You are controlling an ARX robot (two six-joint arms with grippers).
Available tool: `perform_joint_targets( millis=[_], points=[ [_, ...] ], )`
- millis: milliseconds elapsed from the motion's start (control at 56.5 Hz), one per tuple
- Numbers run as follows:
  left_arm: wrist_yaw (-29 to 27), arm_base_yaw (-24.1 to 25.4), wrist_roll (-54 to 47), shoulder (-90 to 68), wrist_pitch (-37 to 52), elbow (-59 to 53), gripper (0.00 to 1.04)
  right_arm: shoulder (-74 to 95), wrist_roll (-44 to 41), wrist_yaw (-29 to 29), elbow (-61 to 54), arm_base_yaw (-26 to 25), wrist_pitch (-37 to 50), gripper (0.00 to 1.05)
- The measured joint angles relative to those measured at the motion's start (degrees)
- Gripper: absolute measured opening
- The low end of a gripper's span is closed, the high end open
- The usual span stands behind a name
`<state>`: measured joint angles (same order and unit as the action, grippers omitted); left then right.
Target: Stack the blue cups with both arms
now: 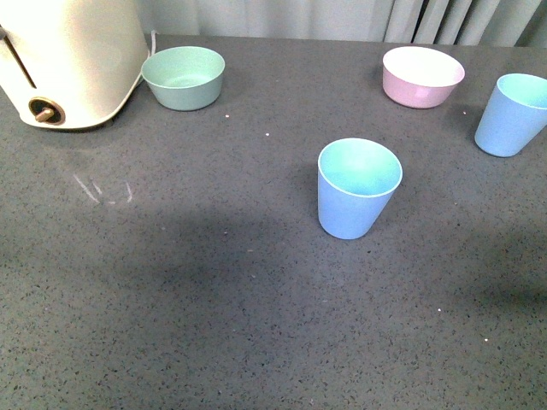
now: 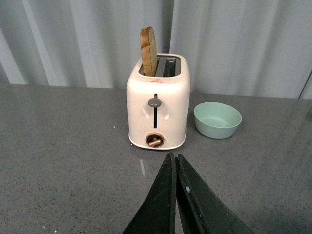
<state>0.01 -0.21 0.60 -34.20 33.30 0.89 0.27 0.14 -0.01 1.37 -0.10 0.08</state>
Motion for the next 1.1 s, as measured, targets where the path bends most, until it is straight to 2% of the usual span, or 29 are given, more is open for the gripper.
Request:
perform_joint_targets(
  millis=[301, 991, 1097],
  points=[
    [0.0, 0.0, 0.0, 11.23, -10.38, -0.02, 0.02, 0.0, 0.0, 0.0, 0.0, 0.0, 0.0, 0.96],
    [0.0, 0.0, 0.0, 24.15, -23.23, -0.02, 0.02, 0.0, 0.0, 0.0, 0.0, 0.0, 0.0, 0.96],
    [0.0, 0.02, 0.0, 31.91, -32.54, -0.02, 0.02, 0.0, -0.02, 0.02, 0.0, 0.0, 0.0, 0.96]
  ],
)
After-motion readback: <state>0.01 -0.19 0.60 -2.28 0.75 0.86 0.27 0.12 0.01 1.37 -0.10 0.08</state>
